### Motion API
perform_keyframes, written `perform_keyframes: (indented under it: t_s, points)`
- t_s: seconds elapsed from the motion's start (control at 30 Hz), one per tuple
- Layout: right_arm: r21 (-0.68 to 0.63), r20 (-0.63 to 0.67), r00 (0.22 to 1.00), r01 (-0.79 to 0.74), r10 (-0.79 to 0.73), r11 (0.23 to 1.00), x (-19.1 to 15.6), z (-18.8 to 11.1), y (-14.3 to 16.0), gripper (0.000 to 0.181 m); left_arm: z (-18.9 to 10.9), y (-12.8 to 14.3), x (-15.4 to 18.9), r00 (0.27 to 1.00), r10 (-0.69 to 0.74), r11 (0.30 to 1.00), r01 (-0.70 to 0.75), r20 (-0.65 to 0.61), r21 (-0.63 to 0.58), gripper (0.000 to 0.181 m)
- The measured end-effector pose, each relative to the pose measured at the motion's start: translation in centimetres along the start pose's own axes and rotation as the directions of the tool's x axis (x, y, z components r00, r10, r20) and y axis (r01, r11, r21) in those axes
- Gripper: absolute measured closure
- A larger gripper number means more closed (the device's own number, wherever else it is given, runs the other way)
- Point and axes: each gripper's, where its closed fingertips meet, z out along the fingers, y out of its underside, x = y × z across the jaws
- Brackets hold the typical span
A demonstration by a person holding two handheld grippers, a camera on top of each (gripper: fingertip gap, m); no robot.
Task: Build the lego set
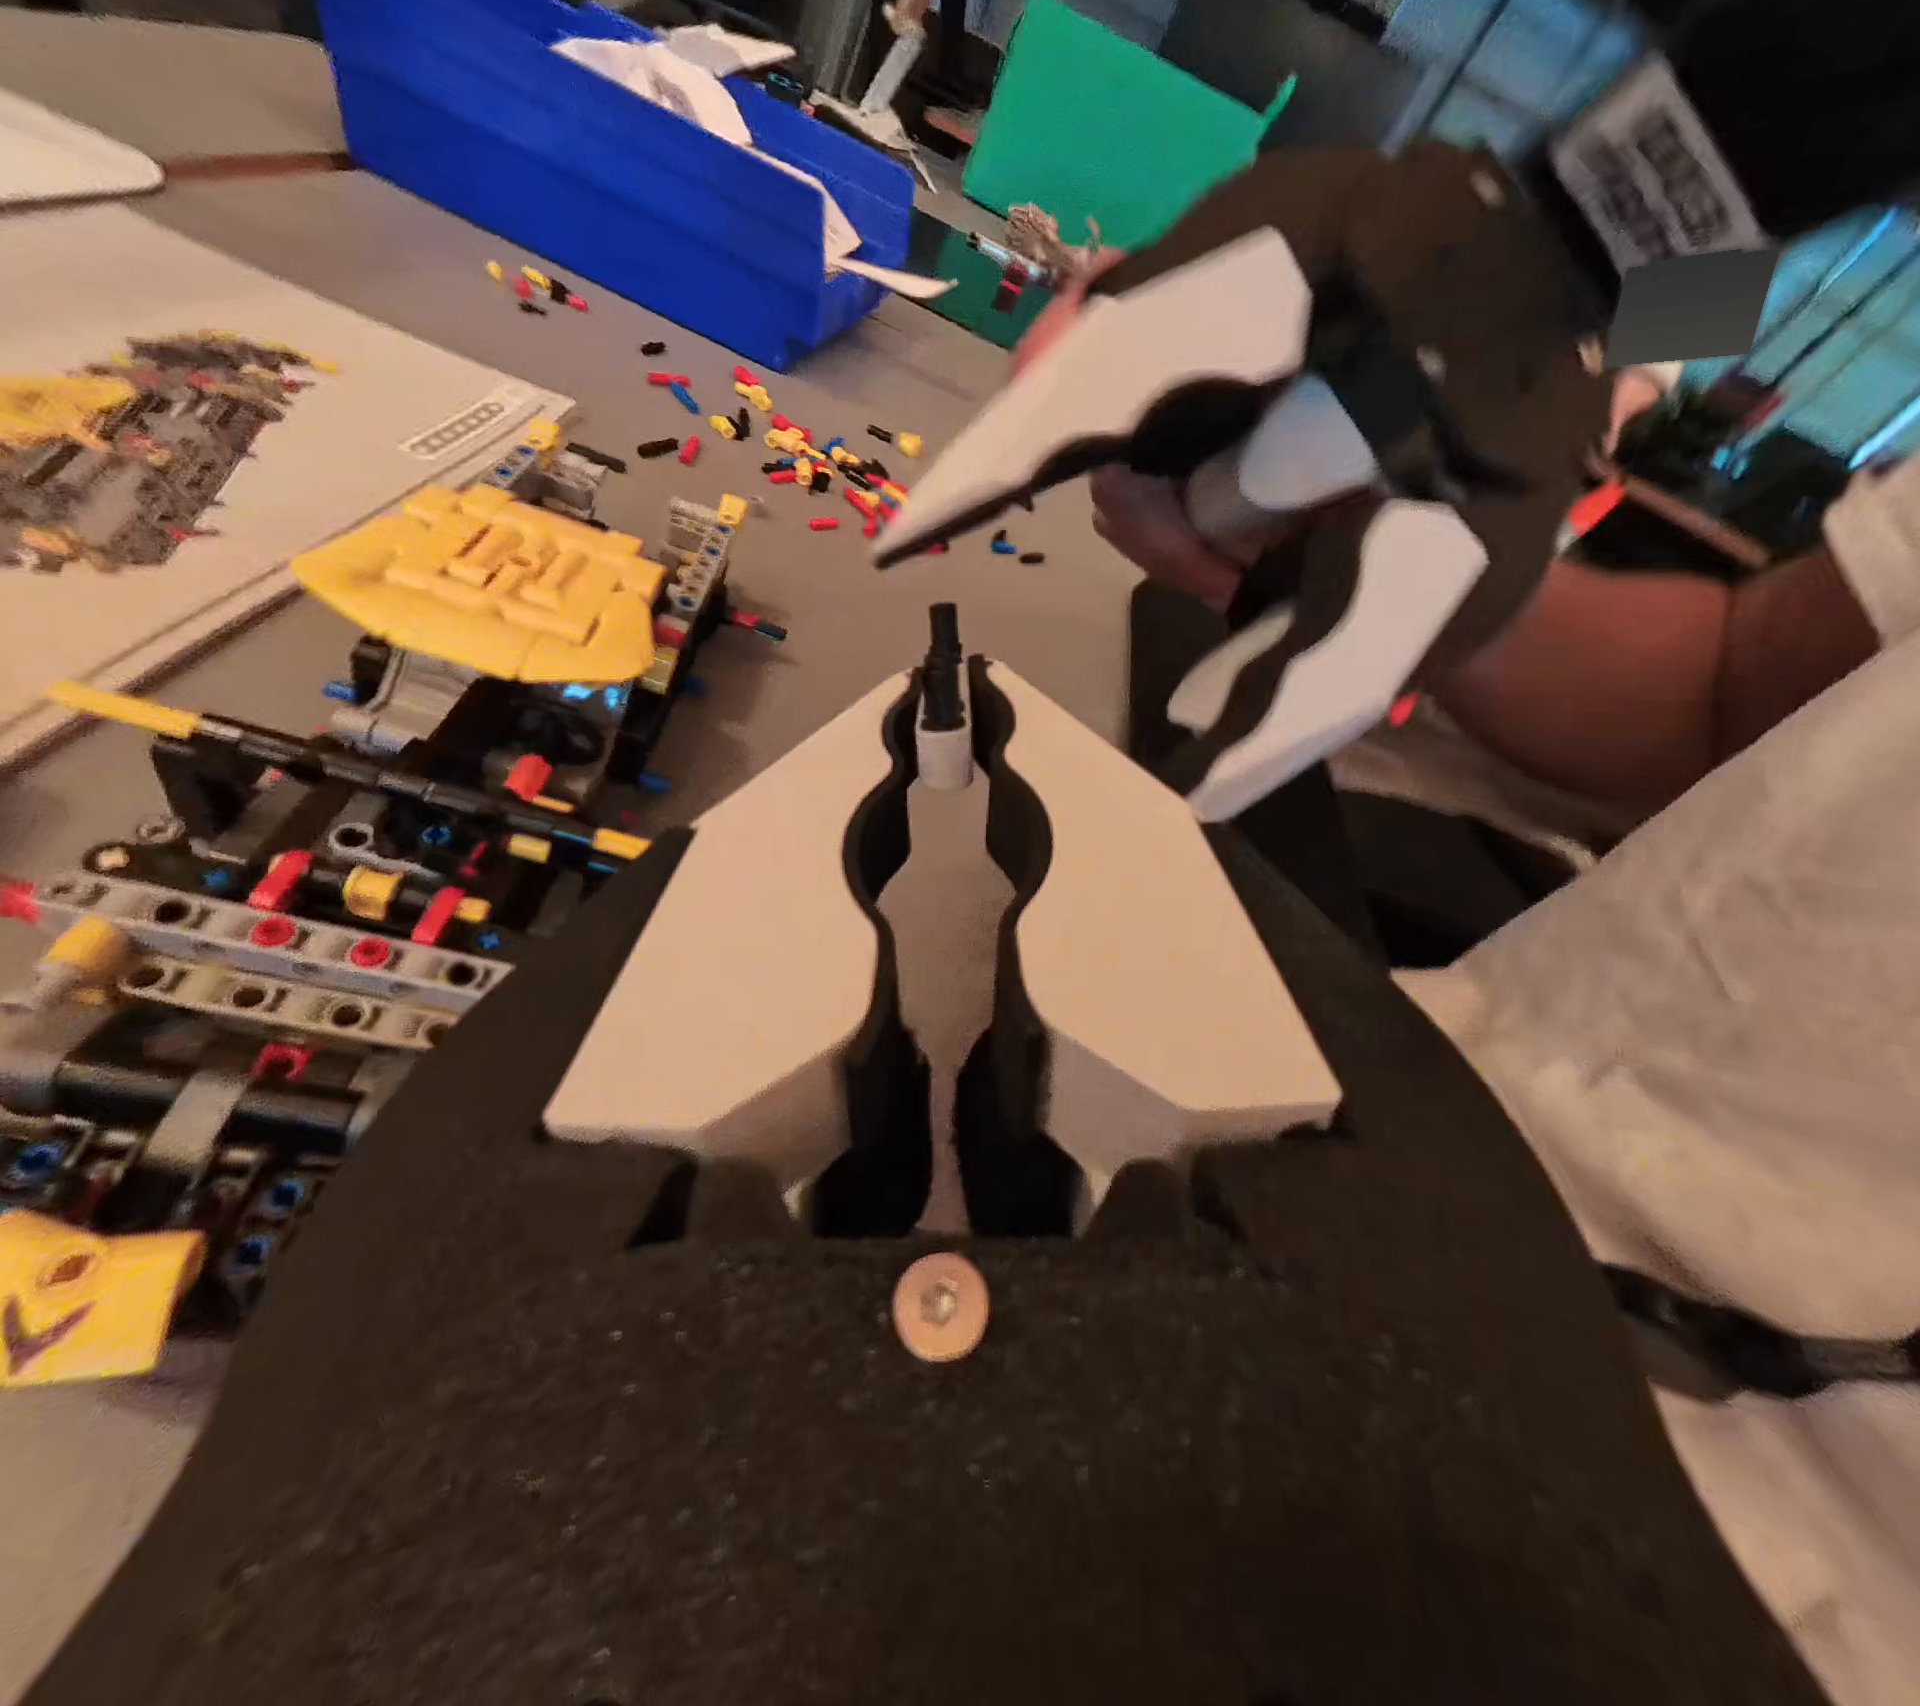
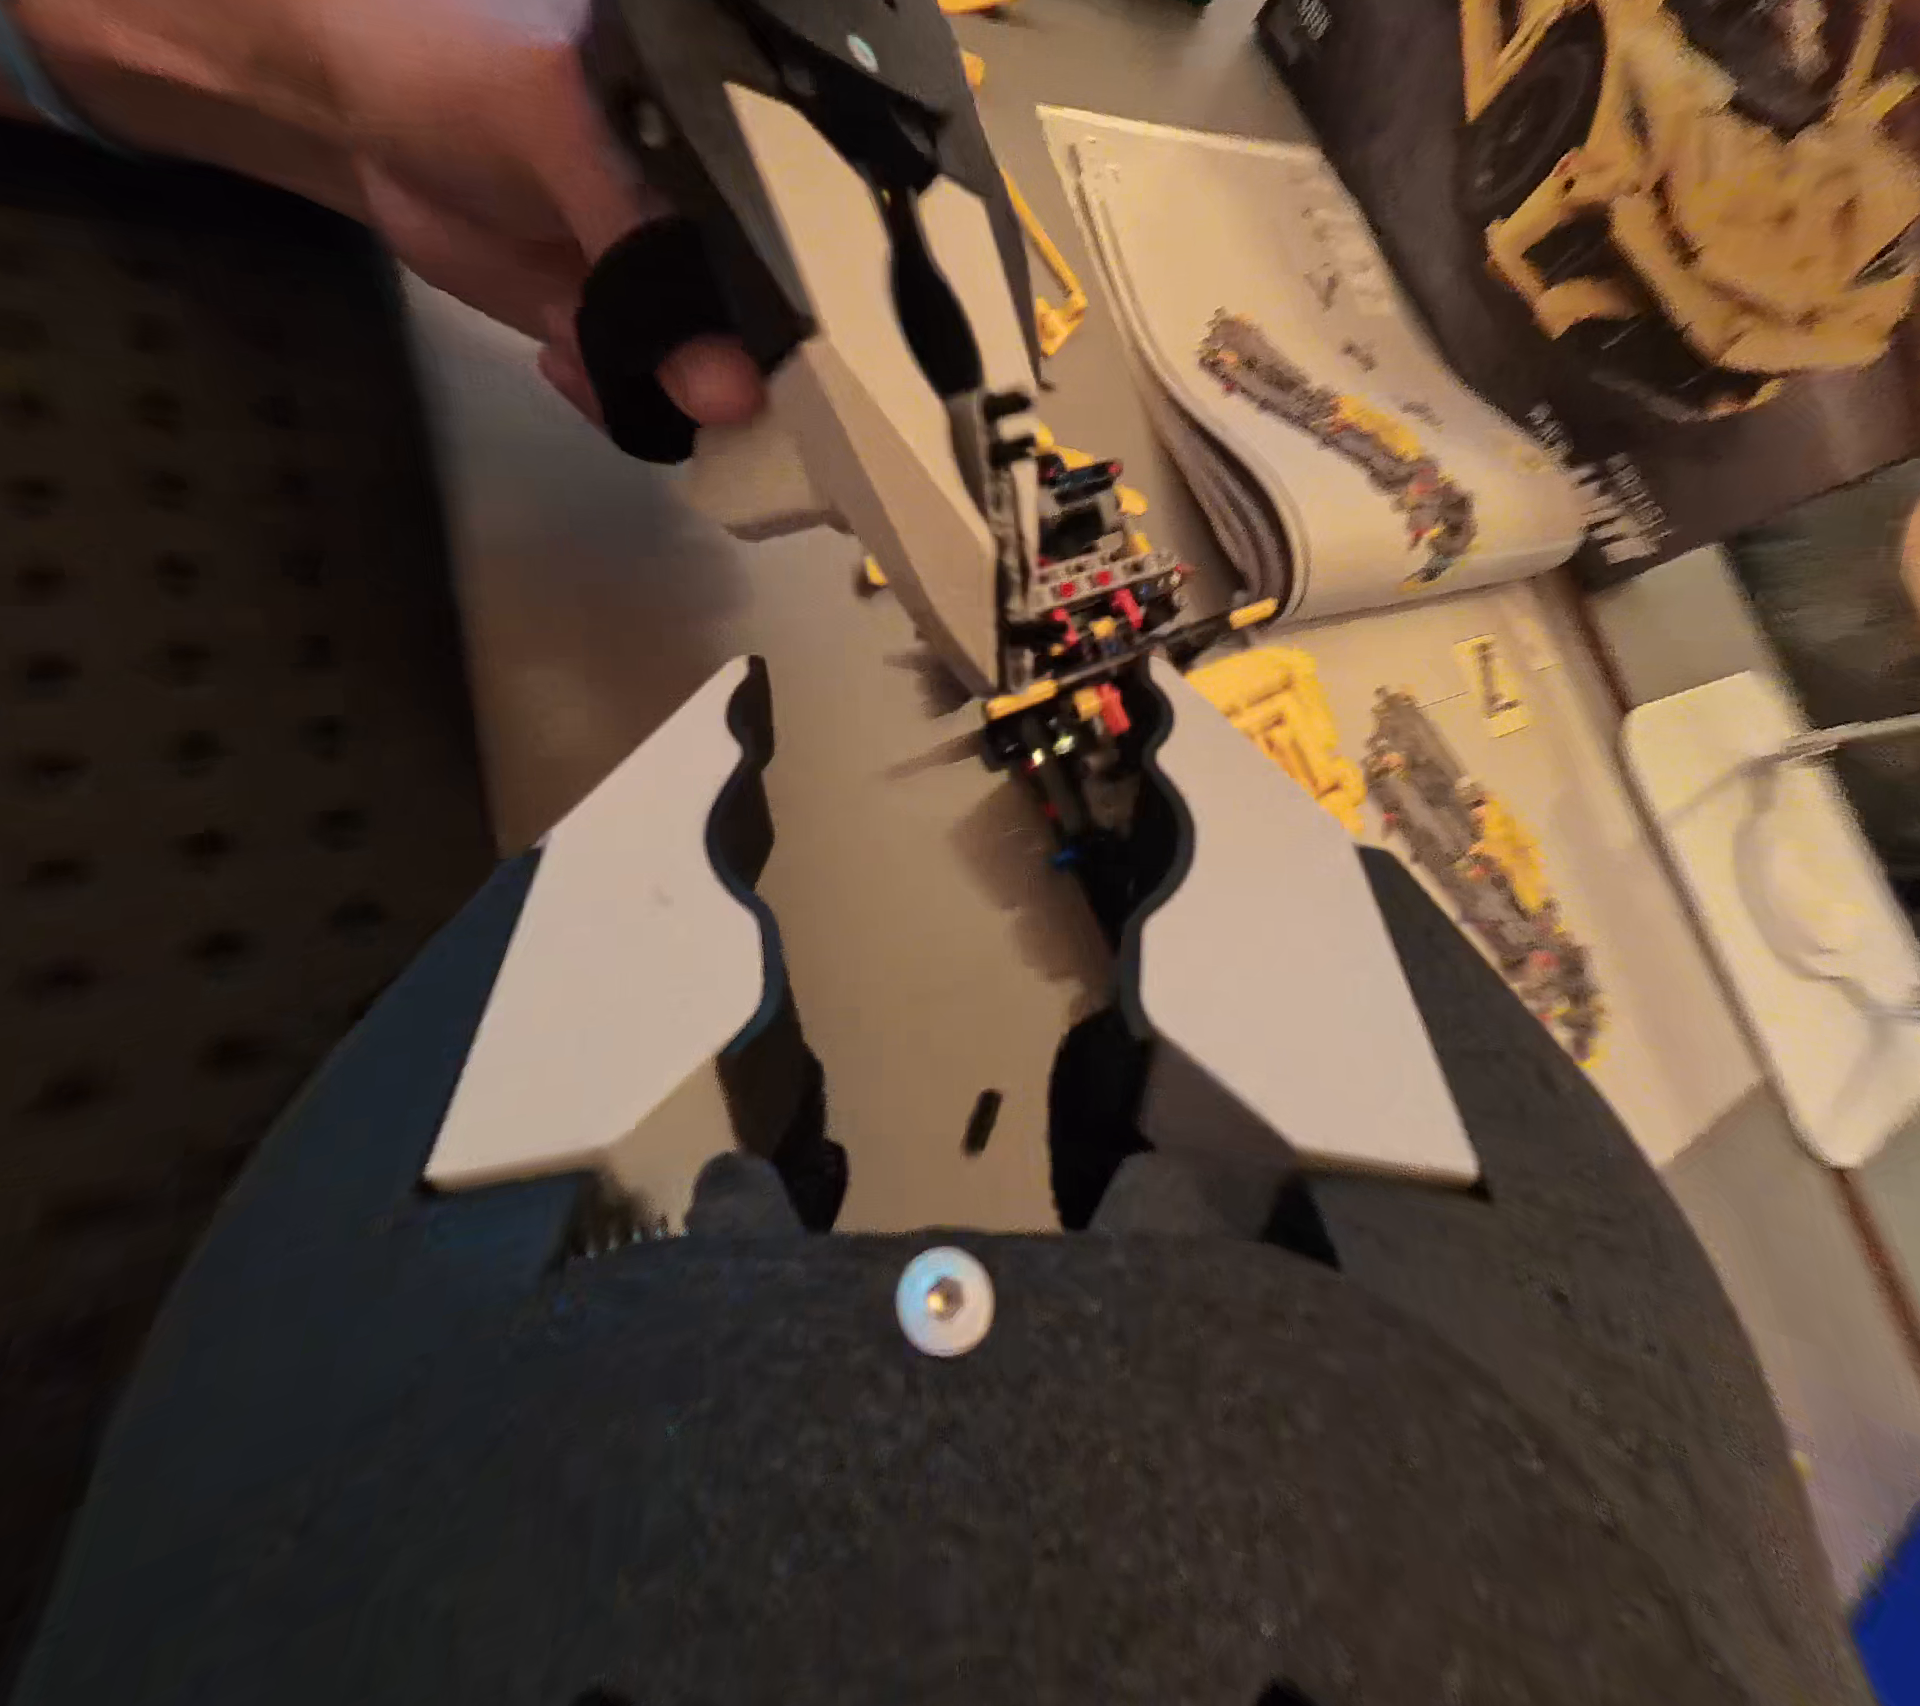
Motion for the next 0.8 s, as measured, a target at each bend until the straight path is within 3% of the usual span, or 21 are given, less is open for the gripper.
perform_keyframes:
  t_s: [0.1,0.33,0.53,0.67,0.73,0.8]
  points:
    - [0.023,-0.085,0.991,0.101,-0.099,0.995,-0.1,0.6,-1.2,0.126,-0.6,-0.8,0.2,0.992,-0.105,0.993,0.109,-0.076,0.053,0.174]
    - [-0.001,-0.137,0.979,0.151,-0.15,0.988,0.1,1.5,-1.0,0.138,-0.3,0.0,0.3,0.984,-0.15,0.988,0.152,-0.092,0.007,0.175]
    - [0.144,-0.079,0.995,-0.054,0.066,0.988,-0.3,1.6,-1.9,0.132,-0.5,-0.5,0.3,0.975,-0.194,0.979,0.199,-0.113,0.041,0.176]
    - [0.193,-0.049,0.993,-0.096,0.107,0.976,0.1,0.4,-2.6,0.14,-0.3,-1.1,1.1,0.976,-0.164,0.982,0.175,-0.14,0.067,0.174]
    - [0.175,-0.001,0.99,-0.14,0.143,0.975,0.5,-0.7,-2.2,0.137,-0.5,-0.8,0.5,0.993,-0.093,0.994,0.096,-0.068,0.052,0.174]
    - [0.093,0.003,0.98,-0.197,0.198,0.976,2.0,-2.0,0.4,0.138,-0.8,-0.5,-0.4,1.0,-0.015,0.999,0.014,0.014,0.033,0.174]
